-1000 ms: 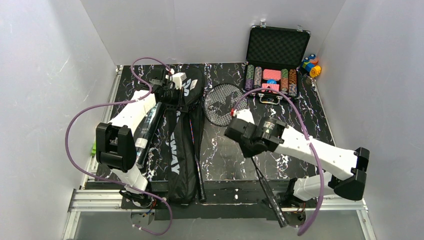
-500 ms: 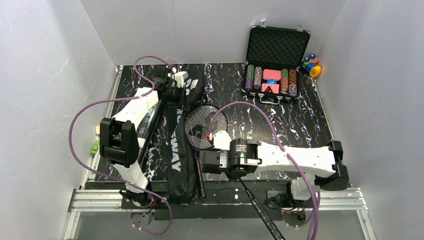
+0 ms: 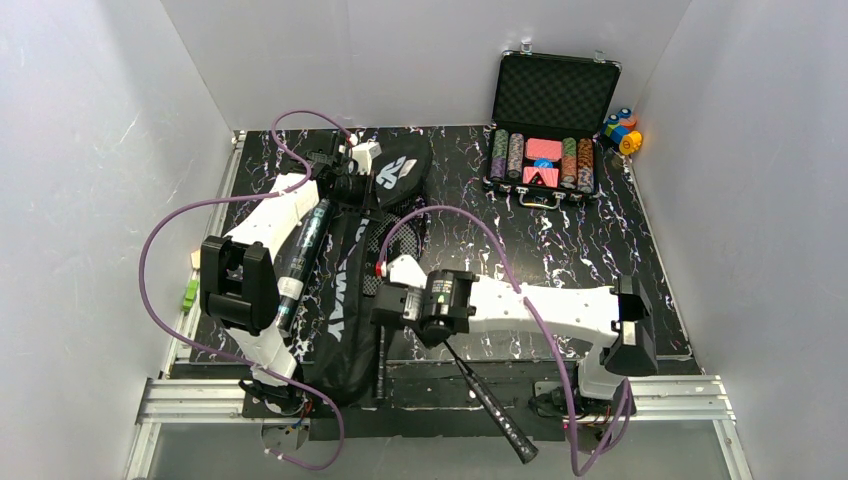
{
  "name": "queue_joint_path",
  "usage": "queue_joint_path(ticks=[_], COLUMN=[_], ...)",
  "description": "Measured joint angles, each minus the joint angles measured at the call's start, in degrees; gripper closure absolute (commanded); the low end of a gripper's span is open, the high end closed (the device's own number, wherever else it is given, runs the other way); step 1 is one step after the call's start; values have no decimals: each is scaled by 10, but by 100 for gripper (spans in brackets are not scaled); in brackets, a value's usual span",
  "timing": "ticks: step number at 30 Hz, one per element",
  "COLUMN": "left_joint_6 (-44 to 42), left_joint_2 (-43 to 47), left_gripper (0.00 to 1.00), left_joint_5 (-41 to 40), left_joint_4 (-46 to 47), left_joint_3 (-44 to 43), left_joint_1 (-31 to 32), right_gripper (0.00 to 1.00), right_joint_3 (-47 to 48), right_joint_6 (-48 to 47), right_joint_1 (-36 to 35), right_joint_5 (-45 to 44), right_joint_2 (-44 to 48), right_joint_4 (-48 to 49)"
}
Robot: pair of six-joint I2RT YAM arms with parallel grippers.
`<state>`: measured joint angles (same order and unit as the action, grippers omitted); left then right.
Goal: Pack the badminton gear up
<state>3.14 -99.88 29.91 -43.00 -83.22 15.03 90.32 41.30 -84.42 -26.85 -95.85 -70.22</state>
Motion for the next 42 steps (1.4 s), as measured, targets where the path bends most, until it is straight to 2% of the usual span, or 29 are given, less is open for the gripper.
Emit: queue_joint_path(ticks=[9, 16, 22, 33, 42], left_joint_6=[-2, -2, 11, 58, 68], left_joint_2=[2, 3, 3, 3, 3], left_gripper=[100, 100, 100, 100, 100], left_joint_5=[8, 8, 26, 89, 100], left_joint_4=[-3, -3, 6, 31, 51], left_joint_3=[0, 0, 8, 20, 22], left_joint_1=[2, 7, 16, 20, 20], right_gripper=[99, 99, 99, 99, 99], right_joint_3=[7, 33, 46, 47, 21], right_joint_6=[-29, -25, -10, 20, 61], right_joint_1=[98, 120, 150, 184, 228], right_joint_5=[-1, -2, 3, 15, 24], right_joint_2=[-45, -102, -101, -85, -83], right_joint_4=[62, 78, 88, 180, 246])
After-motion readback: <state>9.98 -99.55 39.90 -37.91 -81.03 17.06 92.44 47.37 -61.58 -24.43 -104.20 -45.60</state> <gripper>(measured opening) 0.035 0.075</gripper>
